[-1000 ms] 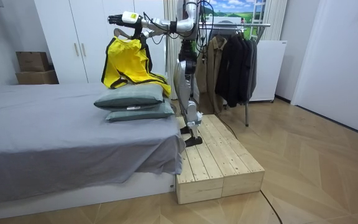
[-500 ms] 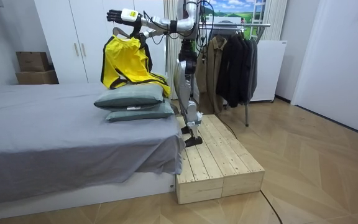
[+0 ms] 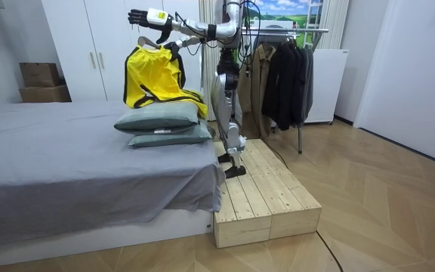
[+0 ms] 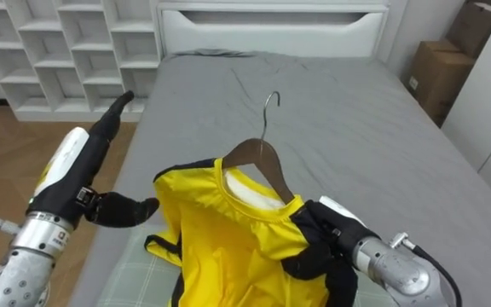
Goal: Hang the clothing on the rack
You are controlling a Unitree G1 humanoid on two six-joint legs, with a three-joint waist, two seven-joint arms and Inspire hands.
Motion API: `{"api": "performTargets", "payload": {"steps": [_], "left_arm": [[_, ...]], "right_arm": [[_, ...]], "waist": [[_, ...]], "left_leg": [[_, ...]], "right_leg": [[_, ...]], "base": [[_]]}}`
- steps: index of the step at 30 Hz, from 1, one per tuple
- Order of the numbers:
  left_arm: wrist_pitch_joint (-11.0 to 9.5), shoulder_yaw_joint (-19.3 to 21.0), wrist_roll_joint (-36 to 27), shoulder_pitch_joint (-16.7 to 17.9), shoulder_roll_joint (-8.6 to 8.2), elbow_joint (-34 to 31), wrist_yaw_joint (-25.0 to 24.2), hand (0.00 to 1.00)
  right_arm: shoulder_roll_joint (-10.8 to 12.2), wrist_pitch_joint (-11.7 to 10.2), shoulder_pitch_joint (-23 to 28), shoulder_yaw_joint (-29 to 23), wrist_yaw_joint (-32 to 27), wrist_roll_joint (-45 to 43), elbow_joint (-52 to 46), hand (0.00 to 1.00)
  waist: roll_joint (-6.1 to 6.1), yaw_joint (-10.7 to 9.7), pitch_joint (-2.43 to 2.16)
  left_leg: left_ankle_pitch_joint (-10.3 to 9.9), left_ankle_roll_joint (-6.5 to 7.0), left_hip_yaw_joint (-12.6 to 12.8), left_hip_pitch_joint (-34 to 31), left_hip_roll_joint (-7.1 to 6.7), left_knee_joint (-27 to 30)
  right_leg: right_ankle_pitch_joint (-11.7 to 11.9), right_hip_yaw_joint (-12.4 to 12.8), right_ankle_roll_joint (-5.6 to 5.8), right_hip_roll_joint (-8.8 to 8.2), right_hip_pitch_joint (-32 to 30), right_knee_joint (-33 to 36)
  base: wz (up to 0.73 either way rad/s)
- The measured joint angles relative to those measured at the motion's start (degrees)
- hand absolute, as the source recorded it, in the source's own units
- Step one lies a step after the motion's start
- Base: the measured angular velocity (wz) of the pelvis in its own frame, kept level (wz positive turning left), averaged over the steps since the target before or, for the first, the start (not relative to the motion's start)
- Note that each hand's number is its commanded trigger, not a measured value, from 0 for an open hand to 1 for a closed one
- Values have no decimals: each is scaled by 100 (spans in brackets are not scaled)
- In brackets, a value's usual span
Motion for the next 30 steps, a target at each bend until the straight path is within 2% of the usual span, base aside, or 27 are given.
{"api": "performTargets", "payload": {"steps": [5, 9, 11, 12, 15, 17, 19, 22, 27, 30], "left_arm": [[-6, 87, -226, 2, -9, 179, 165, 0], [-54, 563, -528, 5, -116, 883, 487, 0], [-37, 808, -587, 112, -134, 1087, 646, 0], [-27, 926, -624, 189, -149, 1158, 726, 0], [-32, 1112, -899, 304, -149, 1474, 910, 0], [-32, 1271, -891, 400, -149, 1684, 966, 0], [-32, 1577, -896, 666, -148, 1774, 1044, 0], [-80, 1888, -890, 831, -148, 1978, 1279, 0], [-104, 2002, -899, 1005, -159, 2821, 1512, 0], [-97, 2002, -1283, 1135, -168, 3304, 1530, 0]], "right_arm": [[-16, 47, 0, -50, -69, -90, 0, 100], [-15, 63, 138, -167, -212, -199, -185, 100], [-17, 72, 229, -242, -249, -248, -319, 100], [-23, 143, 290, -303, -251, -270, -434, 100], [-27, 187, 314, -396, -253, -341, -533, 100], [-64, 238, 343, -401, -248, -370, -689, 100], [-189, 238, 351, -419, -242, -384, -845, 100], [-241, 236, 416, -640, -262, -426, -910, 100], [-276, 234, 618, -818, -389, -420, -910, 100], [-284, 302, 663, -844, -382, -624, -984, 100]], "waist": [[0, 36, -1], [13, 69, -8], [13, 76, -8], [13, 98, -8], [7, 156, -13], [2, 189, -16], [-5, 184, -19], [-27, 240, -35], [-43, 346, -51], [-44, 338, -52]], "left_leg": [[0, 0, 6, 11, 7, 2], [0, -1, 13, 23, 15, 1], [0, -1, 13, 25, 17, 1], [0, 0, 11, 22, 15, 1], [0, -1, 7, 37, 7, -1], [0, 0, 8, 34, 5, -1], [0, 0, 6, 27, 4, -1], [0, 0, -7, 29, 5, -4], [0, 0, 9, 36, 4, -19], [0, 0, 10, 21, -4, -23]], "right_leg": [[0, 6, 0, 0, 4, 10], [0, 20, -1, 7, 9, 17], [-1, 14, -2, 5, 2, 22], [-1, 10, -3, 2, -5, 25], [-4, -11, -2, 6, -7, 11], [-4, -10, -3, -5, -13, 13], [-4, -9, -2, 4, -15, 10], [-4, -11, -2, 2, -2, 9], [-4, -10, -2, 8, 7, 13], [-5, -3, 0, 4, -3, 19]], "base": [[0], [-1], [0], [0], [0], [0], [0], [0], [0], [0]]}}
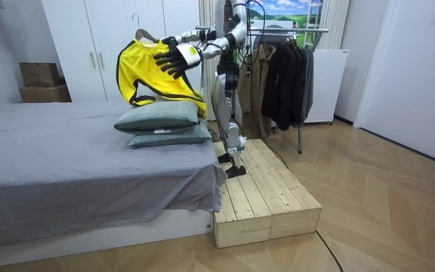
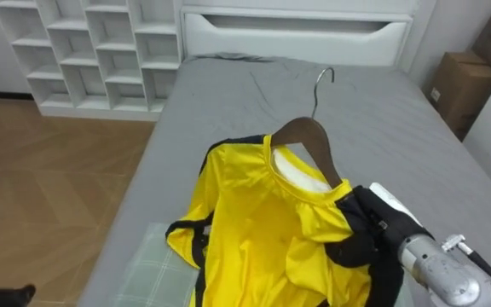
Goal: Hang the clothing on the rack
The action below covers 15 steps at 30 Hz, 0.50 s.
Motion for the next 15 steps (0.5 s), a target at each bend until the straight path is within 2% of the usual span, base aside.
{"api": "performTargets", "payload": {"steps": [4, 7, 9, 14, 15], "left_arm": [[12, -16, -440, 78, -27, 734, 35, 0], [64, -16, -580, 137, -123, 991, 86, 0], [61, -25, -669, 305, -169, 1090, 94, 0], [71, -29, -798, 400, -176, 1764, 71, 0], [74, -27, -875, 447, -176, 1932, 41, 0]], "right_arm": [[-28, 114, -2, 1, 18, 8, -431, 100], [-89, 115, -1, 1, 17, 23, -566, 100], [-104, 117, -1, 1, 17, 40, -645, 100], [-129, 138, -1, 2, 18, 108, -671, 100], [-129, 204, -1, 1, 18, 103, -736, 100]], "waist": [[-1, 0, 0], [-4, -4, 1], [-13, 8, 1], [-26, 5, 10], [-39, 8, 18]], "left_leg": [[0, 1, 1, 5, -3, -28], [0, 1, -6, 0, -7, -33], [0, 1, -9, 9, -9, -54], [-1, 1, 3, 18, -6, -82], [-1, 1, 5, 18, -7, -86]], "right_leg": [[-1, 19, 2, 8, -4, -8], [-2, 14, 2, 7, -6, -11], [-7, 14, 10, 8, -1, -14], [-9, 18, 13, 12, -10, -14], [-10, 21, 13, 12, -8, -14]], "base": [[0], [0], [0], [0], [0]]}}
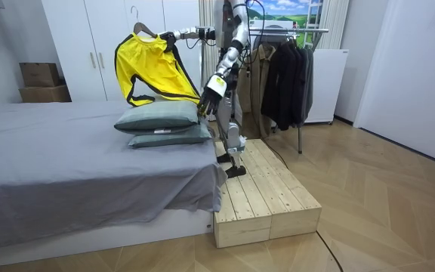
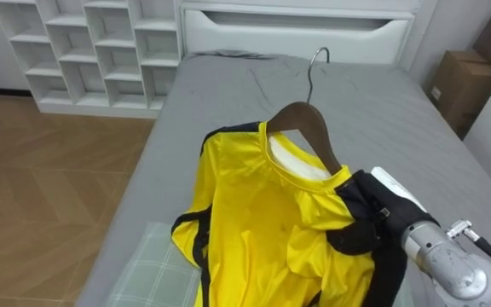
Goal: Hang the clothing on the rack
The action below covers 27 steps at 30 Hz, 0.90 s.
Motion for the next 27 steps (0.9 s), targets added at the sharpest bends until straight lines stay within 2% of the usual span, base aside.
{"api": "performTargets", "payload": {"steps": [4, 8, 11, 13, 17, 21, 24, 27], "left_arm": [[68, 2, -90, 176, -24, 442, -176, 0], [131, 0, -87, 197, -32, 817, -472, 0], [198, -34, -85, 280, -49, 983, -722, 0], [226, -118, -82, 399, -61, 1118, -956, 0], [259, -168, -92, 369, -104, 1558, -1268, 0], [324, -276, -314, 358, -167, 1807, -1488, 0], [347, -445, -313, 326, -163, 1852, -1582, 0], [360, -584, -308, 305, -167, 1852, -1727, 0]], "right_arm": [[0, 47, 0, -42, -23, -12, -152, 100], [-2, 51, 1, -55, -31, -97, -220, 100], [-3, 164, 43, -55, 1, -115, -502, 100], [-4, 171, 42, -58, 18, -175, -769, 100], [-61, 170, 43, -66, 103, -171, -1169, 100], [-143, 168, 62, -76, 242, -147, -1468, 100], [-143, 167, 150, -219, 245, -71, -1486, 100], [-143, 166, 382, -409, 239, -110, -1629, 100]], "waist": [[-60, -40, 37], [-72, -29, 38], [-72, -46, 37], [-76, -134, 35], [-100, -186, 26], [-205, -340, 35], [-295, -412, 22], [-312, -491, 17]], "left_leg": [[-1, 1, -5, -10, -3, 2], [-6, 8, 0, -24, -11, 2], [-9, 12, 10, -17, -12, 1], [-9, 11, 15, -12, -8, -5], [-24, 0, 138, -11, 13, -14], [-31, -2, 162, -13, 23, -16], [-38, -1, 164, -16, 23, -16], [-66, 10, 235, -15, 28, -6]], "right_leg": [[0, -12, 0, -2, 1, -9], [-7, -13, 8, -14, -17, -9], [-21, -9, 6, -14, -22, 2], [-21, -9, 6, -9, -13, -3], [-20, 84, 5, -4, -93, 13], [-19, 145, 2, -7, -97, 16], [-17, 143, 0, -8, -91, 12], [-16, 157, 2, -8, -98, 9]], "base": [[0], [0], [0], [0], [-13], [-6], [0], [-5]]}}
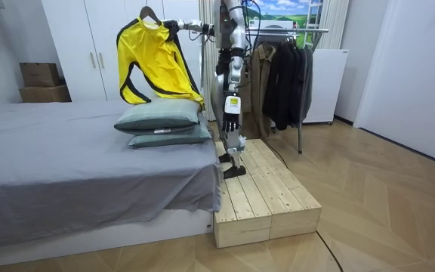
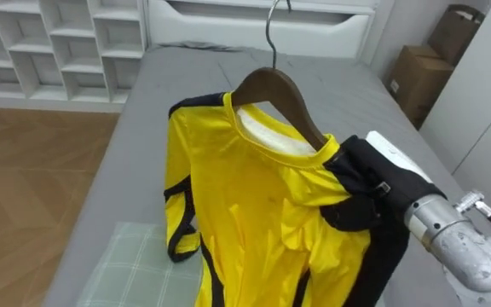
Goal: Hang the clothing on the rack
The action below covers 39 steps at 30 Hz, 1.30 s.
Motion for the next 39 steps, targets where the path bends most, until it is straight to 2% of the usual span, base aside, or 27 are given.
{"api": "performTargets", "payload": {"steps": [4, 9, 11, 12, 13, 15, 16, 17, 19, 20, 21, 22, 24, 25, 29, 33, 35, 37, 38, 39], "left_arm": [[-2, -95, 4, -41, 13, -31, -136, 0], [-4, -311, 13, -143, 26, -59, -195, 0], [-5, -324, 14, -245, 26, -103, -248, 0], [-3, -324, 14, -272, 33, -102, -254, 0], [-3, -309, 15, -271, 42, -101, -273, 0], [-2, -311, 13, -272, 42, -99, -362, 0], [-1, -313, 13, -265, 42, -96, -387, 0], [-1, -312, 12, -262, 45, -96, -398, 0], [3, -311, 12, -265, 73, -96, -432, 0], [4, -311, 12, -263, 72, -95, -429, 0], [13, -321, 14, -258, 74, -86, -415, 0], [36, -329, 15, -275, 79, -53, -378, 0], [117, -361, 13, -347, 104, 45, -330, 0], [147, -387, 14, -349, 123, 47, -332, 0], [274, -405, 116, -377, 155, 44, -359, 0], [362, -403, 140, -386, 216, 47, -352, 0], [403, -407, 149, -388, 260, 48, -347, 0], [554, -416, 149, -381, 337, 60, -323, 0], [606, -421, 148, -380, 344, 61, -313, 0], [709, -426, 149, -375, 333, 60, -307, 0]], "right_arm": [[-1, -5, 273, -228, -80, 21, -64, 100], [0, -5, 422, -252, -117, -150, -61, 100], [0, -6, 420, -256, -116, -203, -56, 100], [0, -7, 421, -255, -112, -187, -49, 100], [0, -18, 419, -256, -111, -185, -50, 100], [0, -23, 420, -261, -111, -185, -50, 100], [0, -22, 420, -256, -110, -185, -52, 100], [2, -21, 420, -255, -109, -188, -53, 100], [7, -9, 419, -254, -109, -270, -53, 100], [7, -7, 419, -250, -109, -277, -52, 100], [8, -4, 419, -233, -109, -294, -53, 100], [8, -3, 418, -222, -108, -331, -53, 100], [7, -1, 396, -222, -108, -332, -53, 100], [7, -1, 356, -216, -110, -315, -53, 100], [7, -1, 280, -195, -47, -225, -53, 100], [7, -38, 223, -135, -40, -157, -64, 100], [7, -52, 214, -83, -41, -157, -75, 100], [7, -59, 216, 27, -39, -134, -74, 100], [7, -59, 215, 32, -40, -119, -74, 100], [7, -59, 198, 31, -64, -105, -90, 100]], "waist": [[12, -77, 9], [-3, -202, 18], [-11, -207, 24], [-6, -142, 27], [10, -80, 37], [39, -79, 56], [61, -62, 71], [68, -50, 68], [88, 42, 80], [96, 60, 87], [110, 94, 93], [108, 158, 93], [90, 170, 89], [82, 158, 89], [32, 122, 73], [-84, 100, 66], [-152, 100, 75], [-247, 110, 59], [-251, 111, 60], [-242, 149, 62]], "left_leg": [[-31, 5, 93, 19, 4, -1], [-44, 9, 239, 9, 17, -5], [-88, 13, 413, -1, 46, 26], [-126, 5, 570, 12, 83, 50], [-184, -7, 746, 25, 122, 97], [-256, -10, 972, 52, 158, 157], [-291, -13, 1163, 97, 175, 156], [-312, -15, 1258, 107, 183, 157], [-374, -42, 1690, 224, 227, 128], [-401, -48, 1808, 263, 245, 132], [-450, -65, 2010, 334, 276, 142], [-489, -90, 2219, 405, 296, 138], [-528, -108, 2441, 470, 304, 131], [-540, -113, 2546, 477, 303, 138], [-541, -115, 2785, 489, 288, 152], [-541, -116, 2959, 486, 332, 378], [-570, -167, 3139, 462, 415, 603], [-649, -291, 3331, 314, 705, 1414], [-649, -291, 3312, 262, 789, 1678], [-647, -290, 3143, 162, 951, 2200]], "right_leg": [[0, 107, 2, 12, -33, 14], [-1, 200, 4, 24, -137, 99], [0, 335, 5, 53, -259, 144], [2, 405, 7, 89, -343, 238], [3, 389, 6, 111, -424, 308], [7, 383, 0, 128, -506, 396], [13, 248, -9, 129, -569, 456], [18, 165, -18, 128, -619, 497], [74, -459, -104, 82, -712, 538], [87, -623, -125, 73, -710, 533], [112, -907, -166, 64, -711, 531], [130, -1074, -197, 68, -715, 534], [138, -1288, -232, 61, -772, 595], [147, -1372, -275, 55, -815, 620], [168, -1453, -311, 59, -897, 608], [151, -1404, -337, 65, -876, 585], [126, -1396, -378, 77, -880, 607], [43, -1398, -500, 80, -835, 631], [17, -1357, -523, 83, -812, 634], [-21, -1223, -568, 121, -776, 679]], "base": [[-13], [-14], [-45], [-75], [-77], [-73], [-76], [-81], [-93], [-98], [-92], [-87], [-67], [-50], [-35], [-21], [-28], [-38], [-46], [-56]]}}
